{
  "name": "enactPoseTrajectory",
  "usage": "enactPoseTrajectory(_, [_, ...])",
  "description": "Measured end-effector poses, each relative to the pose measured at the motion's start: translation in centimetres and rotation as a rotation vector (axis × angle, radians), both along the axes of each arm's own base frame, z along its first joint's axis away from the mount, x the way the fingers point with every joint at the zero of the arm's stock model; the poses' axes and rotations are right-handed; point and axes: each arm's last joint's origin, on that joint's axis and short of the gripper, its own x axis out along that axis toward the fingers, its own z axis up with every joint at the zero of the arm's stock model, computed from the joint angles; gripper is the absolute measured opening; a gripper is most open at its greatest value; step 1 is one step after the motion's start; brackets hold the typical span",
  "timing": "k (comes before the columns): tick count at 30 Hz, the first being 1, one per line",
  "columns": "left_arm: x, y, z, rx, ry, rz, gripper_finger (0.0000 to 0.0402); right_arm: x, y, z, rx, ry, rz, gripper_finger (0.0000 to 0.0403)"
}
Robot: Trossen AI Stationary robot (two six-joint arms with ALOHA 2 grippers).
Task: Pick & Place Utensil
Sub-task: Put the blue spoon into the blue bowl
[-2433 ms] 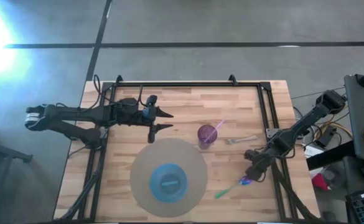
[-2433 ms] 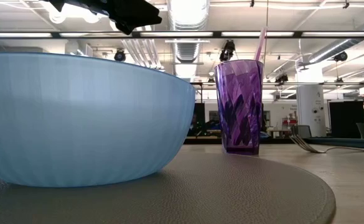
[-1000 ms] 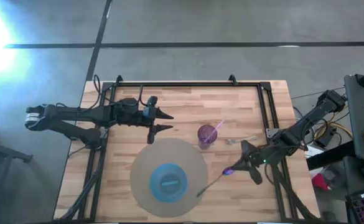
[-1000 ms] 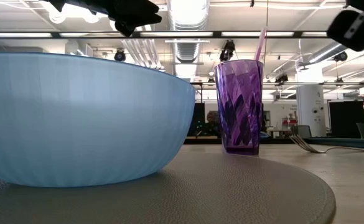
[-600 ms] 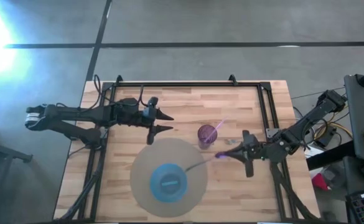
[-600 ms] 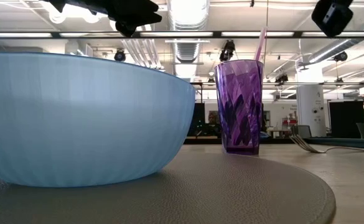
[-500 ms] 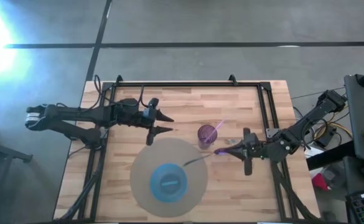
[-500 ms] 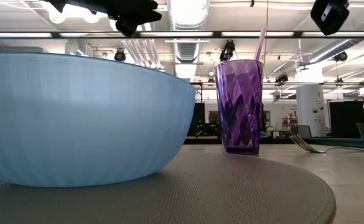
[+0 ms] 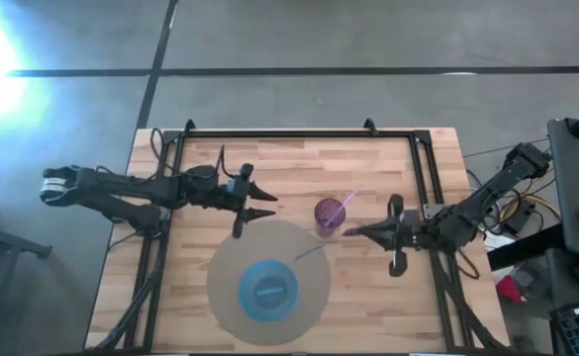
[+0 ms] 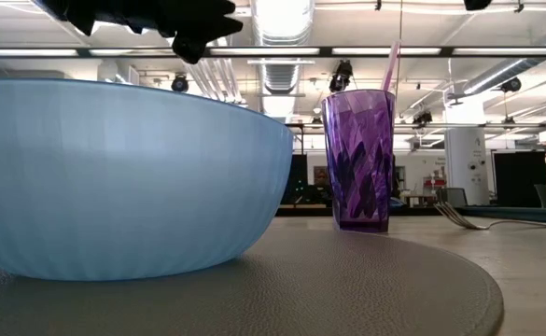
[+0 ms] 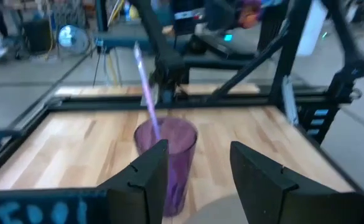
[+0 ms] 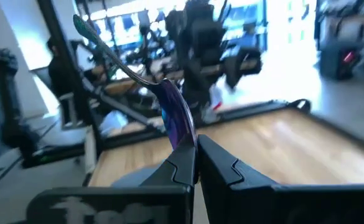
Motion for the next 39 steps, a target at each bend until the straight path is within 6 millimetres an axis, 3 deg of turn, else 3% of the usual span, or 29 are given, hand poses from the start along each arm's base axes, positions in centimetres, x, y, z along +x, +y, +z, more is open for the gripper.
enactPoseTrajectory(8, [-0.6,-0.6,-0.7,0.005,-0.245,-0.032,0.0165,-0.1,-0.2,1.4,-0.113,-0.092,-0.067,0.0008])
enactPoseTrajectory(16, [0.2,-0.7,-1.3,0.015,-0.334,-0.042,0.0165,1.0,0.3,1.5,-0.148,-0.157,-0.163,0.0008])
enactPoseTrajectory(28, [1.7,-1.6,-2.0,0.089,-0.48,-0.158,0.0165,4.6,2.7,-0.7,-0.169,-0.315,-0.239,0.0008])
enactPoseTrajectory(39, [1.8,-2.3,-1.8,0.085,-0.526,-0.183,0.0165,7.6,2.7,-4.4,-0.096,-0.337,-0.294,0.0008])
